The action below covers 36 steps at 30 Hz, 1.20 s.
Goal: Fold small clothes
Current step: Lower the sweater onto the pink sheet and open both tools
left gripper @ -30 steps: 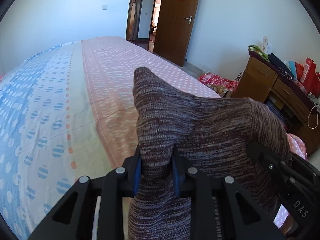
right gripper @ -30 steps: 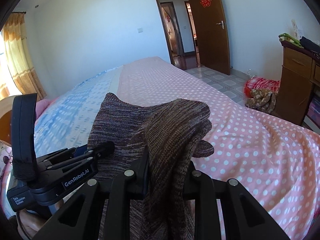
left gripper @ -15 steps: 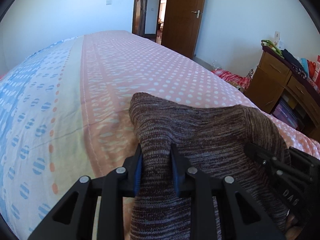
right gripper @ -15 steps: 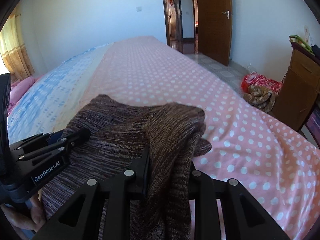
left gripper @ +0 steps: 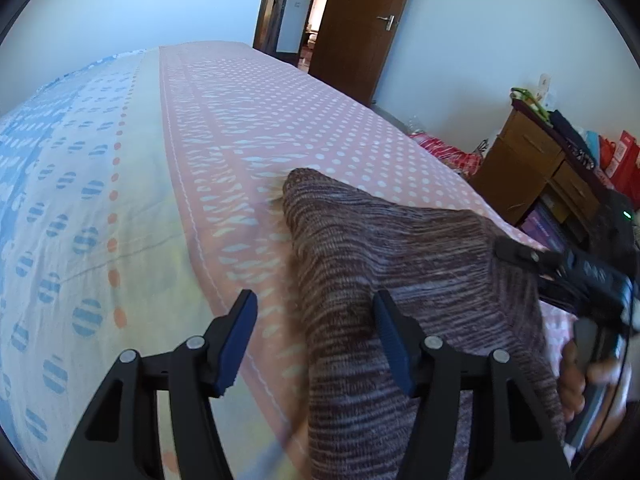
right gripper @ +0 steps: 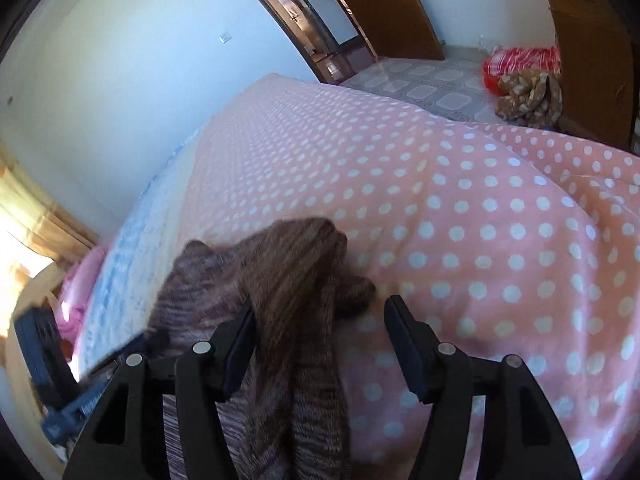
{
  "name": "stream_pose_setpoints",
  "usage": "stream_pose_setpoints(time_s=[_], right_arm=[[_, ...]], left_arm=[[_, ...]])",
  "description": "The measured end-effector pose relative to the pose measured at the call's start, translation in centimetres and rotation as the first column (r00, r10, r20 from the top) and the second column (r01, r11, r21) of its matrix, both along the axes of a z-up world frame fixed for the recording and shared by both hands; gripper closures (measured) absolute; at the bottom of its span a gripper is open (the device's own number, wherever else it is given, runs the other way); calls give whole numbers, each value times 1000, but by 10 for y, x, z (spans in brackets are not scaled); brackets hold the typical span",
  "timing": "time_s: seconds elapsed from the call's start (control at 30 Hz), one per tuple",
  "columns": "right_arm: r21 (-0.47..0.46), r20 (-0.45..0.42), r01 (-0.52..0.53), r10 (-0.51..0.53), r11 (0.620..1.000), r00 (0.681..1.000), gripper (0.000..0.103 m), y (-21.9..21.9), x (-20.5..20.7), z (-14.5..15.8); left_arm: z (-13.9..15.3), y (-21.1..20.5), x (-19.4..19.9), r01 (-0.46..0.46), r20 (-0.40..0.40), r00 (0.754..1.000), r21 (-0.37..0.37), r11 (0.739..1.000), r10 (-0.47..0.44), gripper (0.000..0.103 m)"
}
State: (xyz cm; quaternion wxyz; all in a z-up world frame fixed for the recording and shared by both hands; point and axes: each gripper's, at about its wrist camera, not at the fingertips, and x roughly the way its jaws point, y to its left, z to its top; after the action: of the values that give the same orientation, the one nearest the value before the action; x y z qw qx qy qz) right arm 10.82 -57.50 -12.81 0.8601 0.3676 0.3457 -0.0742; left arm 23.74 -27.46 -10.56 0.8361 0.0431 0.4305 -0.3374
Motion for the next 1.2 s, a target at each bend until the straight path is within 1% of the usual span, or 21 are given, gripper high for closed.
stream_pose_setpoints(time_s=[0.03,0.1,0.17,0.2,0.23,0.27,0.37,0.43,0.47,0.5,0.57,0.63,0.67,0.73,0.77,0.8,0.87,0.93,1.03,1.13,1.2], right_arm=[[45,-12,-24,24,999,1000,39,-5,10,-2],[107,-43,-13,18,994,999,39,-16,27,-9],[129,-45,-34,40,991,998,39,-19,38,-8],[103,-58,-55,62,993,996,52,-16,45,-4],[98,-55,-81,87,992,995,75,-14,49,-2],[84,-49,-108,113,991,992,77,-11,53,1],[-77,-54,-182,178,980,983,81,4,55,21],[-124,-32,-190,188,974,982,83,7,53,28],[-146,-24,-184,183,972,983,83,7,52,29],[-177,-22,-178,177,968,984,85,7,54,28],[-224,-39,-174,169,959,985,86,7,60,23],[-307,-112,-153,124,939,986,88,6,68,9],[-316,-141,-147,106,937,984,89,5,71,4],[-285,-143,-115,77,951,987,89,-5,72,5],[-314,-163,-110,61,943,985,89,-6,71,9],[-331,-168,-109,55,937,984,87,-6,67,13],[-368,-168,-73,11,927,986,79,-4,50,23],[-408,-136,-24,-35,912,990,76,6,17,39],[-424,-88,-46,9,905,996,76,36,-31,57],[-444,-54,-98,83,890,995,76,83,-80,68],[-458,-50,-116,105,881,993,76,106,-95,67]], left_arm=[[1,0,1,0,-3,1000,-5,1000,0,38],[2,0,8,-16,1,1000,-5,1000,16,34],[3,1,21,-33,-17,999,-34,999,32,33],[4,-1,26,-34,-34,999,-49,998,33,31],[2,-3,35,-32,-53,998,-62,998,29,31],[2,-10,45,-24,-72,997,-63,998,19,31],[-4,-25,71,-14,-148,989,-81,997,2,31],[-8,-33,82,-26,-196,981,-101,995,5,31],[-11,-37,86,-32,-204,979,-103,994,11,35],[-14,-43,88,-31,-194,981,-95,995,12,47],[-16,-53,87,-22,-158,987,-65,998,11,60],[-17,-60,86,-20,-123,992,-13,1000,19,60],[-16,-61,85,-19,-105,994,12,1000,20,59],[-13,-57,83,-23,-66,997,47,999,26,50],[-10,-52,80,-21,-62,998,50,999,24,40],[-7,-43,78,-22,-68,997,42,999,25,34],[1,-21,69,-23,-78,997,4,1000,23,32],[6,0,56,-18,-83,996,-11,1000,17,32],[15,17,25,26,-82,996,-33,999,-28,32],[19,28,-15,83,-42,996,-13,996,-84,32],[17,32,-37,92,-32,995,-8,996,-92,32]])
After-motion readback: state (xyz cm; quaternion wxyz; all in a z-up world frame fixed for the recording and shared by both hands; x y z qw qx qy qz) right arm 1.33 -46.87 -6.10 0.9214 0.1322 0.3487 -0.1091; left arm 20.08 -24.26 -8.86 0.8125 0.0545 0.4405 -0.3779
